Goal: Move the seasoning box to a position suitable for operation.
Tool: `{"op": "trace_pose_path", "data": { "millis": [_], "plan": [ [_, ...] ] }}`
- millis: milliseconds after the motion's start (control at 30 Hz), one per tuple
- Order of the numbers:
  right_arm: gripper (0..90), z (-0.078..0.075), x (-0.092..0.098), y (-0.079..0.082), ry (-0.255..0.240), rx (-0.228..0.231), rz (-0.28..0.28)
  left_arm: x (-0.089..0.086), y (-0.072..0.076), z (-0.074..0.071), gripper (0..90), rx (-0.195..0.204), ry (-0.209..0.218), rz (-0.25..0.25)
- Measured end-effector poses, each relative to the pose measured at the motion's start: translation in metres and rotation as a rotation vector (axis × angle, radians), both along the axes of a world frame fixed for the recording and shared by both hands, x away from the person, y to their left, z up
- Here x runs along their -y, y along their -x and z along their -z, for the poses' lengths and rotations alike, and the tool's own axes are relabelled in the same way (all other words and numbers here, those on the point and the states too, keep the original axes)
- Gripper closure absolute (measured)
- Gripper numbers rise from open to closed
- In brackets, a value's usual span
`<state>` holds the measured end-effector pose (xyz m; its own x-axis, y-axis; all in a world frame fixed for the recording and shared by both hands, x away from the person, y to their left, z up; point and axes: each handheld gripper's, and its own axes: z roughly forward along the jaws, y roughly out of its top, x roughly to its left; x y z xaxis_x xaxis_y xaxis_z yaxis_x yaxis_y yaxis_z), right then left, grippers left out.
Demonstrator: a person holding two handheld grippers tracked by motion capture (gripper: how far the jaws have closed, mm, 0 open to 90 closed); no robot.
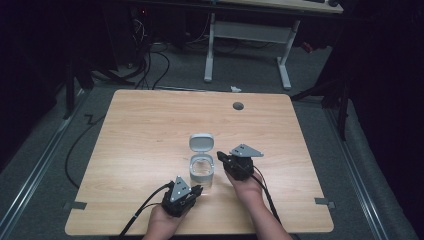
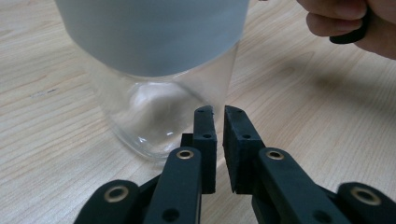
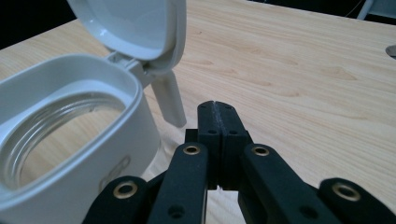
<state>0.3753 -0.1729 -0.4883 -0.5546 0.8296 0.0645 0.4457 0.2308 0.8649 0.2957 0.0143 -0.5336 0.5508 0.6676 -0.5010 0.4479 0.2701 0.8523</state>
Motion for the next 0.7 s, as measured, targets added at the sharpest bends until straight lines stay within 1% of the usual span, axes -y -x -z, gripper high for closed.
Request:
{"op": "trace_pose_path", "data": {
  "millis": [100, 133, 267, 300, 333, 433, 600, 700],
  "plan": [
    [90.0, -0.003, -0.004, -0.008, 0.007, 0.006, 0.004, 0.0, 0.0, 0.0, 86.0, 0.005, 0.002, -0.001],
    [90.0, -0.003, -0.004, -0.008, 0.007, 0.006, 0.004, 0.0, 0.0, 0.0, 86.4, 0.005, 0.002, -0.001],
    [90.0, -0.008, -0.006, -0.016, 0.006, 0.011, 0.013, 0.0, -0.001, 0.0, 87.9, 0.003, -0.005, -0.011],
    [90.0, -0.011, -0.008, -0.02, 0.012, 0.023, 0.009, 0.0, -0.001, 0.0, 88.6, 0.002, -0.003, -0.016],
    [90.0, -0.011, -0.008, -0.02, 0.012, 0.023, 0.009, 0.0, -0.001, 0.0, 88.9, 0.002, -0.003, -0.016],
    [90.0, -0.018, -0.01, -0.026, -0.002, 0.037, 0.013, 0.0, -0.001, 0.0, 90.0, 0.002, 0.003, -0.019],
    [90.0, -0.024, -0.01, -0.029, -0.011, 0.054, 0.016, -0.001, -0.002, 0.0, 90.0, -0.006, 0.006, -0.025],
    [90.0, -0.028, -0.01, -0.031, -0.025, 0.061, 0.016, -0.001, -0.003, 0.0, 90.0, -0.009, 0.007, -0.025]
  ]
}}
